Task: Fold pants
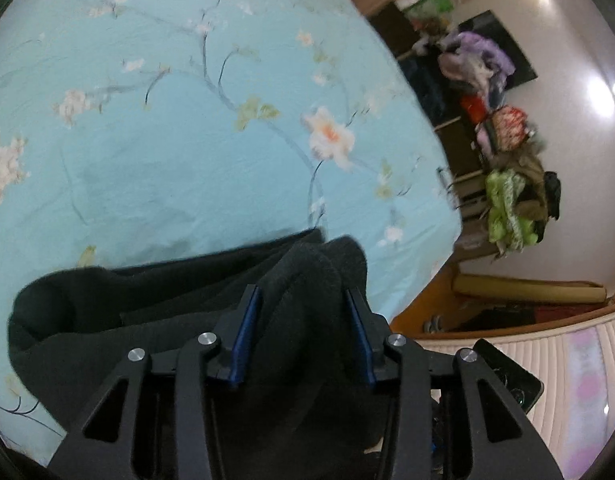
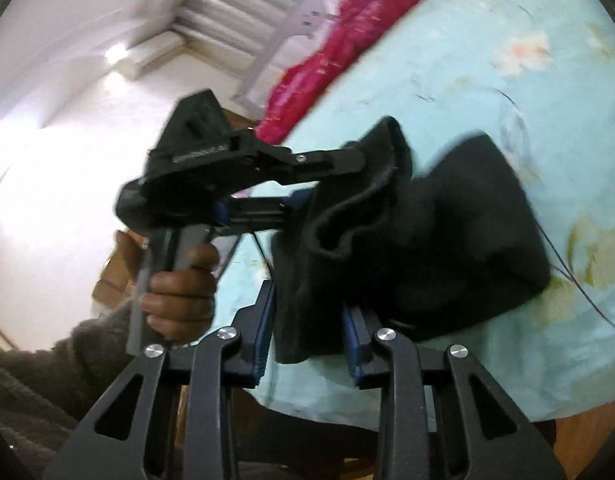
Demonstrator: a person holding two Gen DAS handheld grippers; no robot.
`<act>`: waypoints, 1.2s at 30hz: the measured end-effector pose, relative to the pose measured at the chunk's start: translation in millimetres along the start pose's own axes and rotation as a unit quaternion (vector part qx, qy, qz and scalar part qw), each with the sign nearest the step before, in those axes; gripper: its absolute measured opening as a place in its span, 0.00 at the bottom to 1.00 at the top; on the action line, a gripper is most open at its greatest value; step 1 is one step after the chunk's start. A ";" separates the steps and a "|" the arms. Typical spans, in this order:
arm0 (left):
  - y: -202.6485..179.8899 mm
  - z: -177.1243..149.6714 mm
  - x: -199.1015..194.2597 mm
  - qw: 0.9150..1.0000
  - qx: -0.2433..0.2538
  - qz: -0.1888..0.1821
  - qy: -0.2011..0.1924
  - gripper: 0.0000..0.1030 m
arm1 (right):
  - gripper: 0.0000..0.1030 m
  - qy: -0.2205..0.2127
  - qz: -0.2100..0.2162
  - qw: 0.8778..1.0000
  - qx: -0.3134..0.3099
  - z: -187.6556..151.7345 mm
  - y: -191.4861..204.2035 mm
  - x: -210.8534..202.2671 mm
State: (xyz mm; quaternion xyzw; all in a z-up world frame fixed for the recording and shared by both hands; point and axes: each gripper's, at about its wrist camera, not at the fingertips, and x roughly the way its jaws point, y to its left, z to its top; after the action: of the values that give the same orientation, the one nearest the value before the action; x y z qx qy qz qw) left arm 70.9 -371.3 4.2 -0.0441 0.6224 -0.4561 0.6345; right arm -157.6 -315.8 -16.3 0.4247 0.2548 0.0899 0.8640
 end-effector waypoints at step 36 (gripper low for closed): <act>-15.3 19.7 11.8 0.996 0.019 0.074 -0.041 0.46 | 0.19 -0.027 -0.216 0.976 -0.028 14.5 -40.0 -13.9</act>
State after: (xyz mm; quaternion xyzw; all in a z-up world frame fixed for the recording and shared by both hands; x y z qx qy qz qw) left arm 77.0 -397.7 9.3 -0.0045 0.5889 -0.4175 0.6920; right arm -164.4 -355.9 -35.0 0.3379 0.3146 -0.1034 0.8810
